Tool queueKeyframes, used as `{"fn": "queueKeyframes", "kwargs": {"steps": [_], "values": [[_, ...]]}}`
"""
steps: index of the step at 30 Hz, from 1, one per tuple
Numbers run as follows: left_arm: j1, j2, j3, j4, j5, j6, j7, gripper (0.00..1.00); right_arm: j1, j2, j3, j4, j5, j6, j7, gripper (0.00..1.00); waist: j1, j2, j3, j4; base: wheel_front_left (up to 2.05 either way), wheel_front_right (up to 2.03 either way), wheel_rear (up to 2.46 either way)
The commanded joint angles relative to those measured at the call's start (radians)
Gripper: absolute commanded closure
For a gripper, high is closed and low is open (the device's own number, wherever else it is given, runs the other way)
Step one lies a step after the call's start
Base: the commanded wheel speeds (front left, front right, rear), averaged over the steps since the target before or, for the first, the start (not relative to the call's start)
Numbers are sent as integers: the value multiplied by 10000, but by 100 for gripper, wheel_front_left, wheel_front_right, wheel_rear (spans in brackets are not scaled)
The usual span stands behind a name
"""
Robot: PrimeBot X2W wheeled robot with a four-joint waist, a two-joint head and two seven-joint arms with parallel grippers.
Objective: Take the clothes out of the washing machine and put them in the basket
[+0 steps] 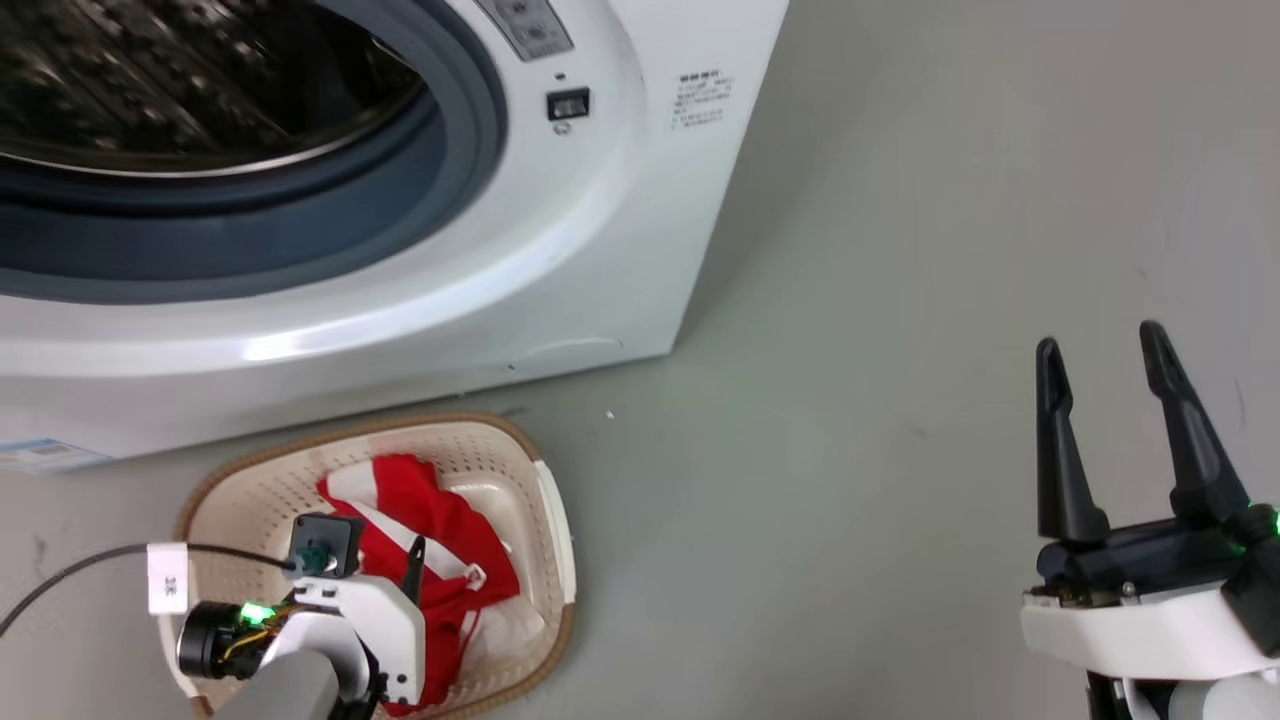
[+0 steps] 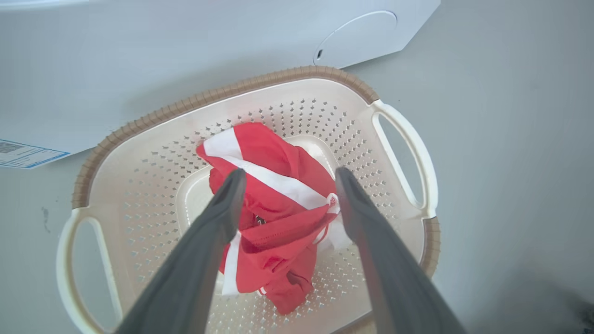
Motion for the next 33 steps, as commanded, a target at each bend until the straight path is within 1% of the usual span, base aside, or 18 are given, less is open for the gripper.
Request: {"fn": "queueKeyframes", "kwargs": {"steps": [1, 8, 14, 19, 25, 26, 30, 33], "values": [[230, 51, 215, -313, 154, 132, -22, 0, 138, 2, -13, 40, -96, -7, -23, 0, 0, 0, -573, 343, 0, 0, 0], [1640, 57, 1979, -2813, 1660, 858, -25, 0, 769, 1, -58, 281, -246, -7, -23, 0, 0, 0, -1574, 754, 0, 0, 0], [2846, -213, 3506, -4900, 3148, 1186, -28, 0, 1212, 2, -104, 512, -356, -7, -23, 0, 0, 0, -2263, 1067, 0, 0, 0], [3770, -564, 4605, -6407, 4184, 1196, -27, 0, 1504, 2, -155, 651, -392, -7, -23, 0, 0, 0, -2695, 1292, 0, 0, 0], [4689, -1128, 5741, -8069, 5167, 1202, -27, 0, 1818, 2, -164, 766, -374, -7, -23, 0, 0, 0, -3133, 1545, 0, 0, 0], [5110, -1448, 6244, -8779, 5537, 1226, -27, 0, 1966, 2, -154, 816, -377, -7, -23, 0, 0, 0, -3339, 1658, 0, 0, 0], [5543, -1832, 6817, -9594, 5890, 1118, -27, 0, 2118, 2, -197, 866, -350, -7, -23, 0, 0, 0, -3555, 1812, 0, 0, 0], [5822, -2107, 7239, -10117, 6000, 928, -27, 0, 2189, 2, -191, 893, -337, -7, -23, 0, 0, 0, -3645, 1889, 0, 0, 0]]}}
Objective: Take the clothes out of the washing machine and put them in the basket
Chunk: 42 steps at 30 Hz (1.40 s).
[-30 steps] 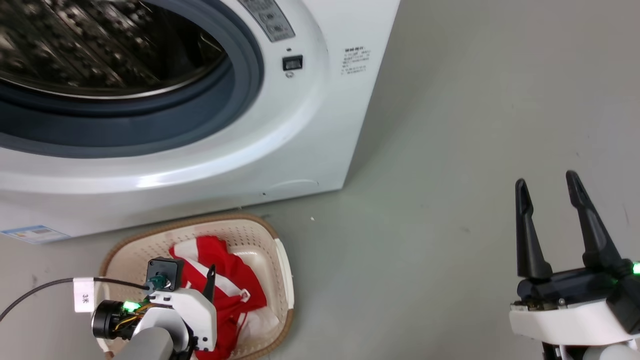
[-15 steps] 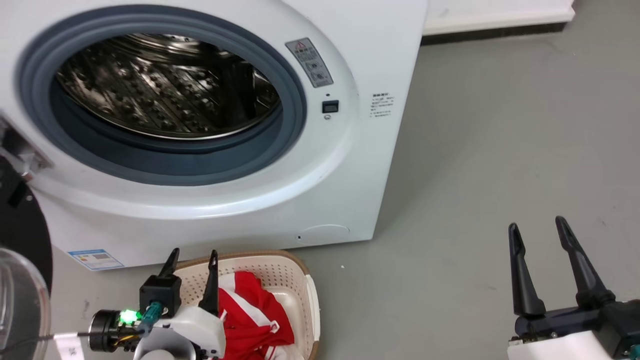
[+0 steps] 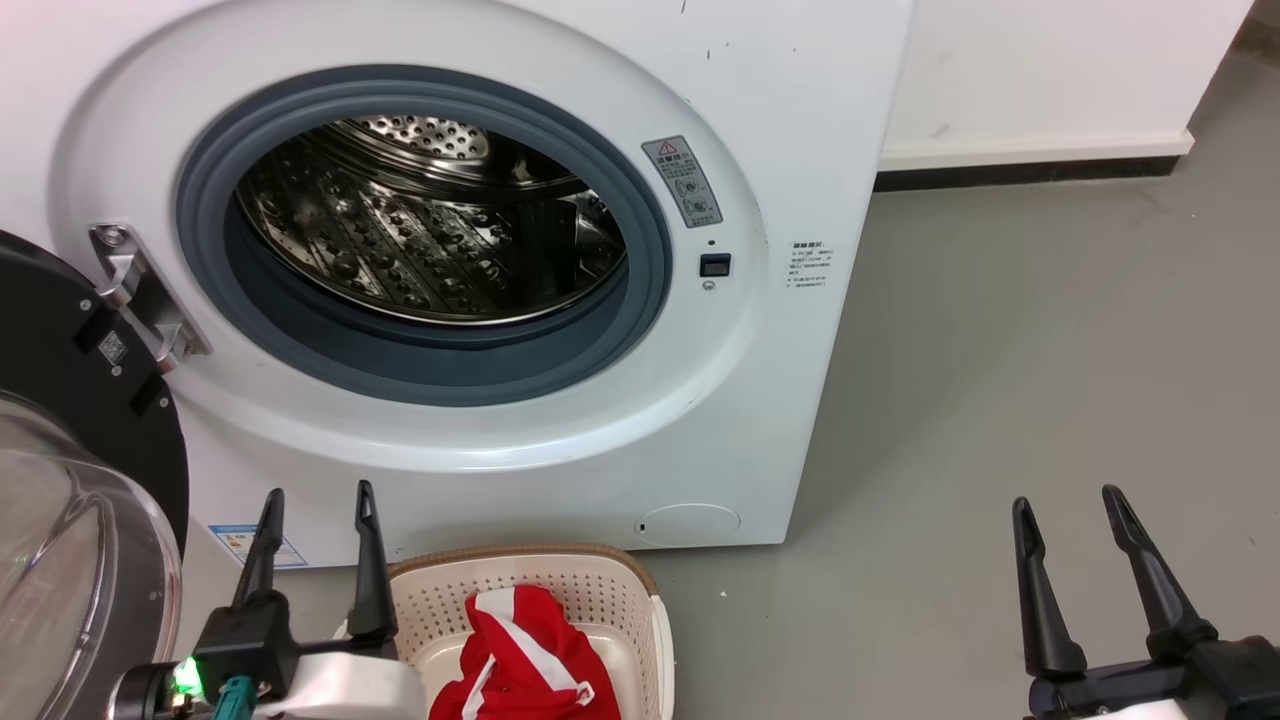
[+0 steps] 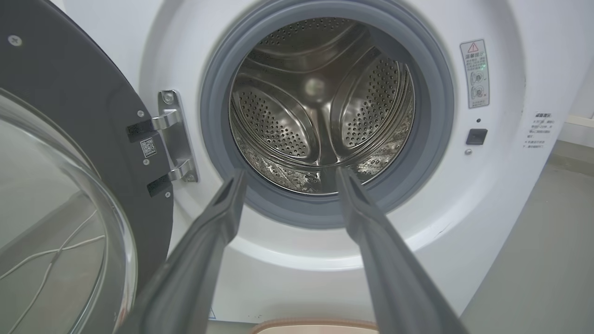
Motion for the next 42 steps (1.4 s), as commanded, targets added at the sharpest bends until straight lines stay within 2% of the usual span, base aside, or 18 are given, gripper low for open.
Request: {"fn": "queueKeyframes", "kwargs": {"steps": [1, 7, 16, 31, 32, 38, 42], "values": [[195, -110, 171, -208, 97, -103, -25, 0, 138, 2, -6, 26, 22, -7, -23, 0, 2, 0, -71, 62, 0, 0, 0], [654, -453, 653, -550, 302, -552, -26, 0, 229, 2, -30, 57, 95, -7, -23, 0, 2, 0, -237, 156, 0, 0, 0], [899, -637, 768, -422, 589, -1036, -26, 0, 342, 2, -55, 131, 183, -7, -23, 0, 2, 0, -320, 209, 0, 0, 0], [936, -704, 883, -183, 664, -1124, -26, 0, 332, 2, -39, 204, 290, -7, -23, 0, 2, 0, -391, 91, 0, 0, 0], [863, -687, 868, -193, 611, -1099, 1, 100, 244, 0, -34, 197, 240, 0, 0, 100, 2, 0, -391, 91, 0, 0, 0], [943, -725, 843, 309, 567, -1092, 64, 100, 260, 6, -11, 636, 243, 0, 45, 100, 2, 0, -393, 84, 0, 0, 0], [739, -723, 954, 476, -282, -1175, 335, 100, 146, -51, 19, 745, 1189, 0, 174, 100, 2, 0, -387, 99, 0, 0, 0]]}}
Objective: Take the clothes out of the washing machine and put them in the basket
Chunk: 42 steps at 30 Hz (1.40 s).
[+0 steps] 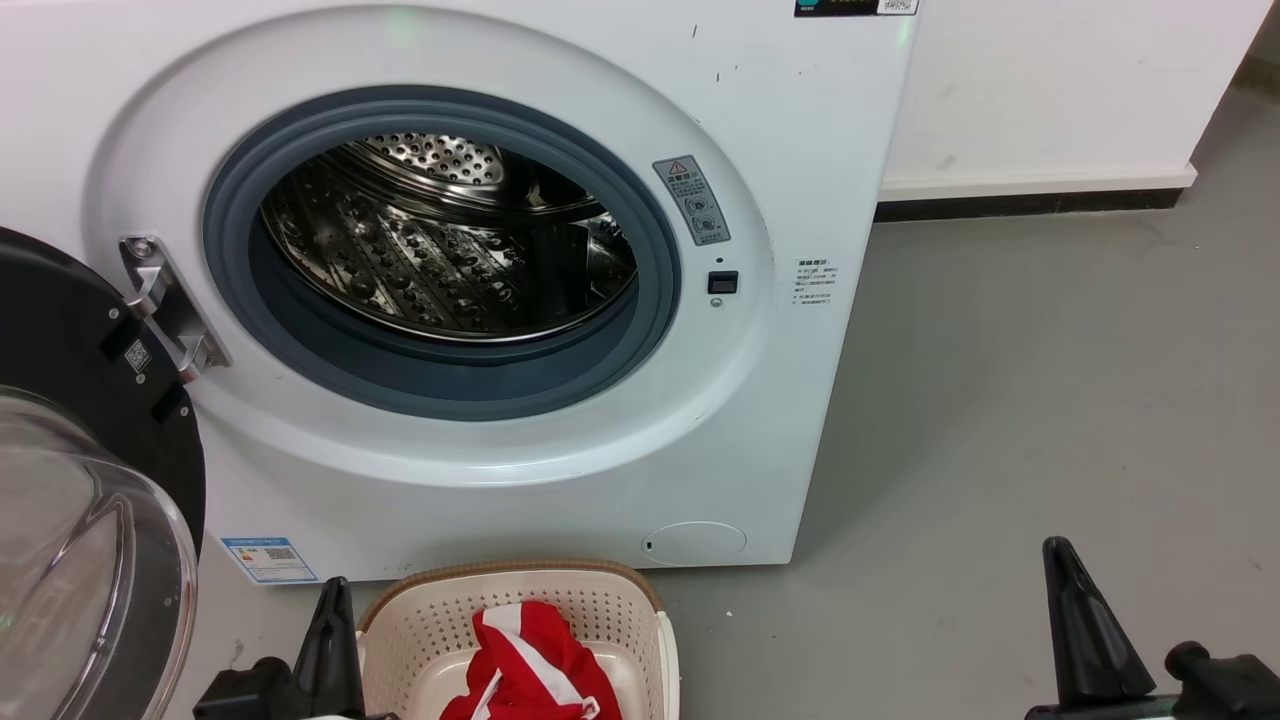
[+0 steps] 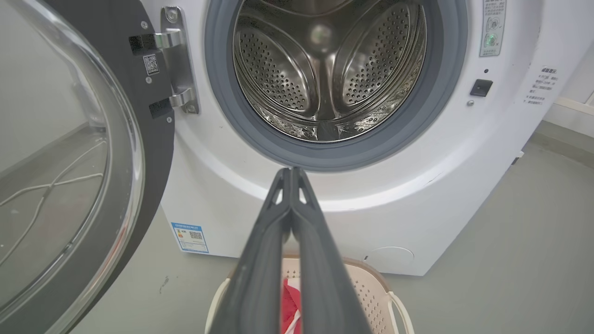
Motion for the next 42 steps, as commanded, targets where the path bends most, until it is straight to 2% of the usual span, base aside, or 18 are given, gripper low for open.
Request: {"fn": "queueKeyframes", "kwargs": {"steps": [1, 21, 42], "values": [[-268, 14, 70, -92, -410, -39, 72, 100, -156, -66, 9, -78, 476, 0, 39, 100, 0, 0, 1, 6, 0, 0, 0], [-815, 21, 190, 246, -4172, -397, 913, 100, -954, -286, 47, 737, 4511, -1, 722, 100, 0, 0, 29, 73, 0, 0, 0], [-1318, 29, 340, 584, -7303, -704, 1666, 100, -1585, -382, -38, 1394, 7778, -2, 1383, 100, 0, 0, 60, 144, 0, 0, 0]]}}
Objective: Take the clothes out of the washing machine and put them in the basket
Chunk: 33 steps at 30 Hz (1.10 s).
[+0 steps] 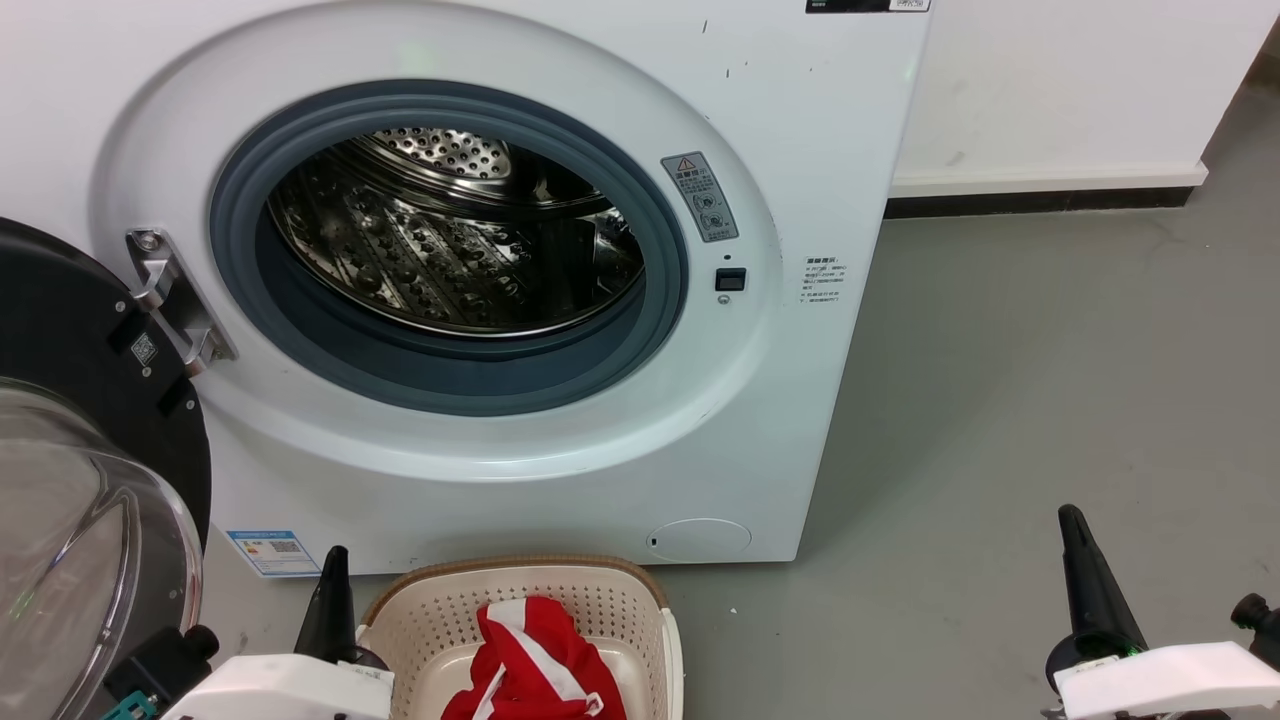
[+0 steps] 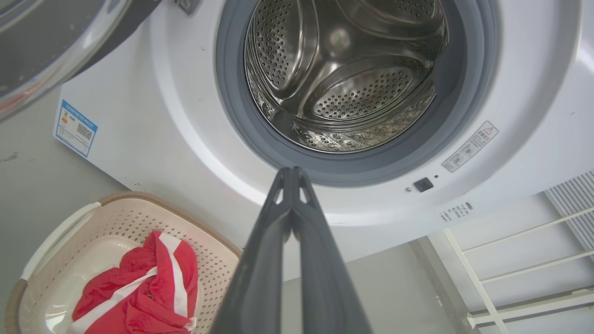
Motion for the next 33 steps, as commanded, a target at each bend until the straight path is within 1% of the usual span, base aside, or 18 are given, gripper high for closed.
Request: {"fn": "queueKeyframes", "kwargs": {"steps": [1, 18, 33], "values": [[-270, 25, 50, -63, -322, -77, 69, 100, -300, -81, -26, -21, 351, 0, 79, 100, 0, 0, 2, 5, 0, 0, 0], [-604, 30, 150, 167, -2388, -274, 579, 100, -718, -99, -139, 426, 2471, -1, 557, 100, 0, 0, 26, 62, 0, 0, 0], [-838, 35, 216, 333, -3863, -428, 925, 100, -1007, -93, -245, 746, 3947, -1, 925, 100, 0, 0, 46, 109, 0, 0, 0]]}}
